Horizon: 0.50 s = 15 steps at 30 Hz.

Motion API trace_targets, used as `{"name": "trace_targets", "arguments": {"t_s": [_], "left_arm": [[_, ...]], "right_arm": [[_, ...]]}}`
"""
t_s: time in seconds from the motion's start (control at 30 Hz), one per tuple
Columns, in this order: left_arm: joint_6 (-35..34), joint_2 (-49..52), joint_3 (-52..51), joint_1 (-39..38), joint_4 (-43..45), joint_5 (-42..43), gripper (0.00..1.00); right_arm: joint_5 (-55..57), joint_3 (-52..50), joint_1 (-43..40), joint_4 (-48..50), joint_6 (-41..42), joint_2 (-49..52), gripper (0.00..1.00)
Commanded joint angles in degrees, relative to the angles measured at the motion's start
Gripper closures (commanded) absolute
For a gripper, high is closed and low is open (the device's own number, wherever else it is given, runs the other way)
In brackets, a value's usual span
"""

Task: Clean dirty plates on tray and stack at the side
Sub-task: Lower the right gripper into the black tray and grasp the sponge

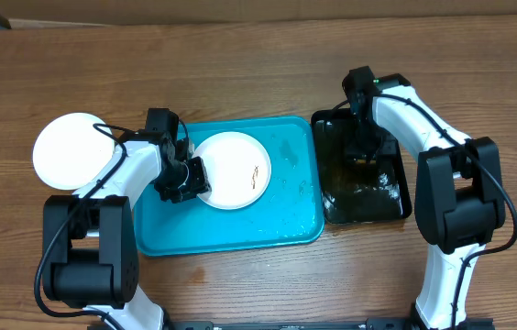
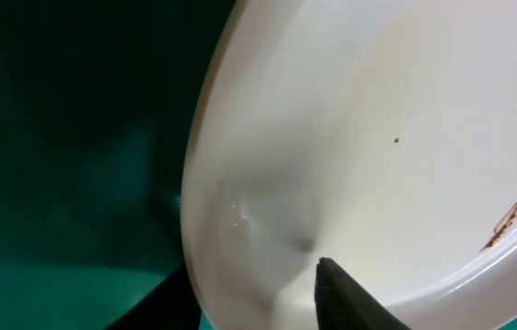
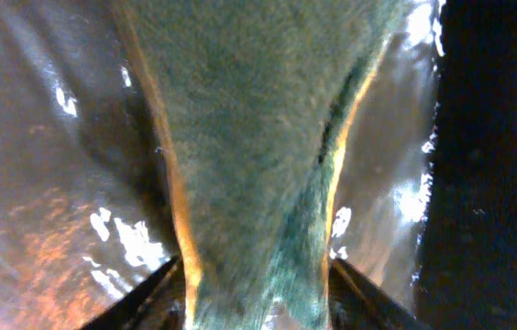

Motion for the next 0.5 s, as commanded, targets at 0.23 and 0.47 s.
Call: {"name": "trace_targets", "arguments": {"t_s": [0.23, 0.47], "left_arm": [[-0.3, 1.4, -0.5, 0.2, -0.1, -0.7, 0.55], [-0.3, 1.4, -0.5, 0.2, 0.2, -1.8, 0.53]], "right_arm": [[0.5, 4.1, -0.5, 3.2, -0.7, -1.3, 0.24], [0.5, -0.3, -1.2, 11.2, -0.5, -1.3, 0.24]]}}
